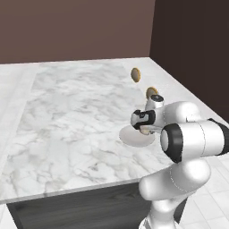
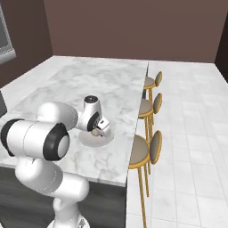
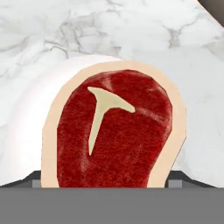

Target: Take the steak from the fridge and place it on the digital scale on the counter by the fridge. Wait a few seconds for a reading, then move it to the plate on the dining counter.

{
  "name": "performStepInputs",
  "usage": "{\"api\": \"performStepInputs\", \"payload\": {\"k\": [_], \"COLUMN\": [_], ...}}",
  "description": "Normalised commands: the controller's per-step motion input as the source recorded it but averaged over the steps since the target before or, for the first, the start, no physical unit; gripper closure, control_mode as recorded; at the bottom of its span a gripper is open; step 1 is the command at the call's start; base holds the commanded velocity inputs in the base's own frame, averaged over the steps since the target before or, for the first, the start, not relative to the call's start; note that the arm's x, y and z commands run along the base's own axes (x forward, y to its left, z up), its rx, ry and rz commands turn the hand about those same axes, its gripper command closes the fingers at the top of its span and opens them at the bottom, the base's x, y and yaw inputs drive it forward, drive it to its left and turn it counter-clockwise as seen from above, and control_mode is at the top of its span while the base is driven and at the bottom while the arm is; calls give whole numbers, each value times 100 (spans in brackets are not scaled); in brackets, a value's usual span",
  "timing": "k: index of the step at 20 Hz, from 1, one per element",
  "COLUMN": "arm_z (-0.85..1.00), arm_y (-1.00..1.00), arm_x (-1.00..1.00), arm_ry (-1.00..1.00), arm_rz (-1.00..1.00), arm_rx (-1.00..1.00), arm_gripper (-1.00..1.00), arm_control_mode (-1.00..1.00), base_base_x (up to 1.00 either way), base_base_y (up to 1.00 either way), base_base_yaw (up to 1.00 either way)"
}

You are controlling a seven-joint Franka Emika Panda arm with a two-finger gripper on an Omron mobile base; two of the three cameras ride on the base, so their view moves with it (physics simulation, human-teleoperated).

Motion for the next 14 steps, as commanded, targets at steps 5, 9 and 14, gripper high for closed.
{"api": "performStepInputs", "payload": {"k": [5, 9, 14], "arm_z": [-36, -22, -2], "arm_y": [13, 15, 4], "arm_x": [-4, 3, 39], "arm_ry": [0, 0, 0], "arm_rz": [0, 0, 0], "arm_rx": [0, 0, 0], "arm_gripper": [100, 100, 100], "arm_control_mode": [-100, -100, -100], "base_base_x": [0, 0, 0], "base_base_y": [0, 0, 0], "base_base_yaw": [0, 0, 0]}}
